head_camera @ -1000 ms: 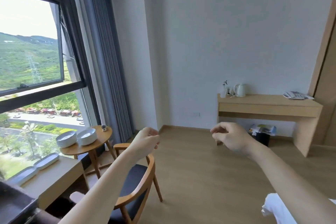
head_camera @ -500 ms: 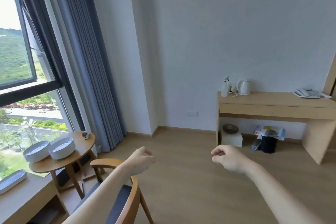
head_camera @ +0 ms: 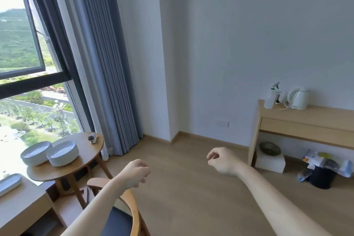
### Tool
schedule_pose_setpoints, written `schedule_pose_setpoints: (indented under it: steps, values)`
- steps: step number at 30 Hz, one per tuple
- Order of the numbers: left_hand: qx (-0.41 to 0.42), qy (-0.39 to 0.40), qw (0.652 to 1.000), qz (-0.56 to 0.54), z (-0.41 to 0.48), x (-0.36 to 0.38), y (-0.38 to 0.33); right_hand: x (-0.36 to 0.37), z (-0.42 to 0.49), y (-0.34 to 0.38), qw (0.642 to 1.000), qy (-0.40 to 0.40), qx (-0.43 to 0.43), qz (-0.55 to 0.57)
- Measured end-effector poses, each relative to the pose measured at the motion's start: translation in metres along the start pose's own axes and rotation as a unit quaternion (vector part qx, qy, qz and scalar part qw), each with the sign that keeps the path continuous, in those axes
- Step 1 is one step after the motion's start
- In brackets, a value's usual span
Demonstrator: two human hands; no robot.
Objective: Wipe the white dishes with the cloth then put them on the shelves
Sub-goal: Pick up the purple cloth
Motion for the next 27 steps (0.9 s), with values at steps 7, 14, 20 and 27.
schedule_pose_setpoints:
  steps: [7, 14, 20, 27]
  values:
    - [0.010, 0.001, 0.999, -0.048, 0.154, -0.019, -0.057, -0.029, 0.156, 0.024, 0.999, -0.027, 0.003, -0.026]
    - [0.032, -0.005, 0.997, -0.068, 0.284, -0.003, -0.109, -0.027, 0.271, 0.001, 0.998, -0.059, 0.015, 0.011]
    - [-0.003, 0.024, 0.998, -0.054, 0.388, 0.036, -0.110, 0.018, 0.391, -0.035, 0.999, 0.000, 0.040, 0.002]
    - [-0.031, -0.045, 0.996, -0.066, 0.540, -0.001, -0.147, 0.034, 0.591, 0.000, 0.998, 0.056, -0.001, 0.012]
Point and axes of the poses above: each hand's wrist, its own z-axis towards the middle knuckle, its own x-axis out of the palm, y = z × x, the point moved 3 cm from there along z, towards the middle knuckle, and after that the axes turned 8 degrees about -y, right-handed, at the moved point
